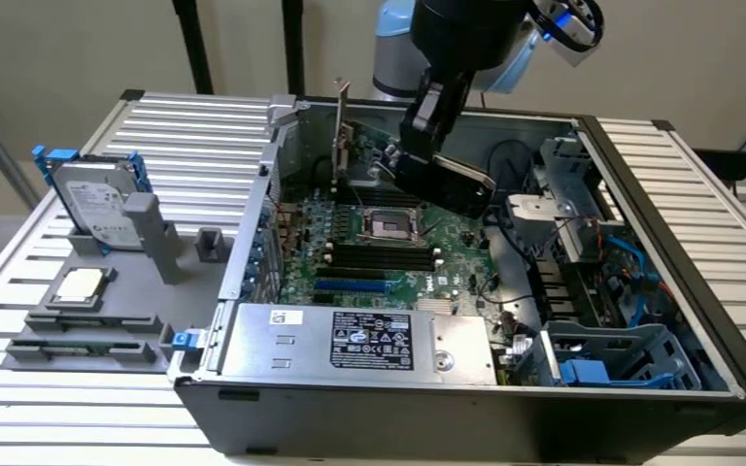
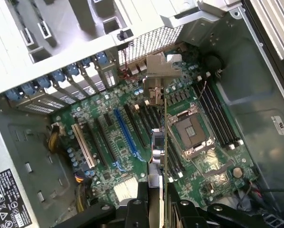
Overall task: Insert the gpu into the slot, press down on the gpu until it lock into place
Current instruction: 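Insert the gpu into the slot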
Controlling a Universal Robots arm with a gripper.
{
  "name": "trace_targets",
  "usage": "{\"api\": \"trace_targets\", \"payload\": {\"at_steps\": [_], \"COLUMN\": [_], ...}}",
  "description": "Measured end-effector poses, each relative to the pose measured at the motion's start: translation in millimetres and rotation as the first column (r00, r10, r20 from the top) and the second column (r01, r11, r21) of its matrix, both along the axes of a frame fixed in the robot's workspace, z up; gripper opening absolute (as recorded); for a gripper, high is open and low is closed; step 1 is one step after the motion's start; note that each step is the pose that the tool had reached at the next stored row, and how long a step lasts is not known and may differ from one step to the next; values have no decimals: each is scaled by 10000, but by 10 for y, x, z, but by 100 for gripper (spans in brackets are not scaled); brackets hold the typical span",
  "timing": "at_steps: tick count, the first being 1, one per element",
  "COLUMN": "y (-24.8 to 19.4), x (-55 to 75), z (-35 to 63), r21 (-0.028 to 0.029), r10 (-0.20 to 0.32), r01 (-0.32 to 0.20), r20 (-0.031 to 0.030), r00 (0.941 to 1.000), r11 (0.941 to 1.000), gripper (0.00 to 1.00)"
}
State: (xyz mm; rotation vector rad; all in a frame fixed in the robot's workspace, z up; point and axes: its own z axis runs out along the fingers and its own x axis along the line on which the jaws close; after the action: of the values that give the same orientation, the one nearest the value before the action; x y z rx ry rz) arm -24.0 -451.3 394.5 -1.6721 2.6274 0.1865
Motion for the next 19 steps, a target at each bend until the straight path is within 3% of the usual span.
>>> {"api": "trace_targets", "payload": {"at_steps": [4,8,12,15,19], "y": [0,0,0,0,0], "x": [0,0,0,0,-4], "z": [-41,-84,-135,-178,-219], "r21": [-1,-1,0,-2,-11], "r10": [741,1454,2167,2702,3074], "r01": [-741,-1454,-2167,-2702,-3074], "r20": [-1,-1,0,0,32], "r00": [9973,9894,9762,9628,9516], "r11": [9973,9894,9762,9628,9516], "gripper": [26,26,26,26,26]}}
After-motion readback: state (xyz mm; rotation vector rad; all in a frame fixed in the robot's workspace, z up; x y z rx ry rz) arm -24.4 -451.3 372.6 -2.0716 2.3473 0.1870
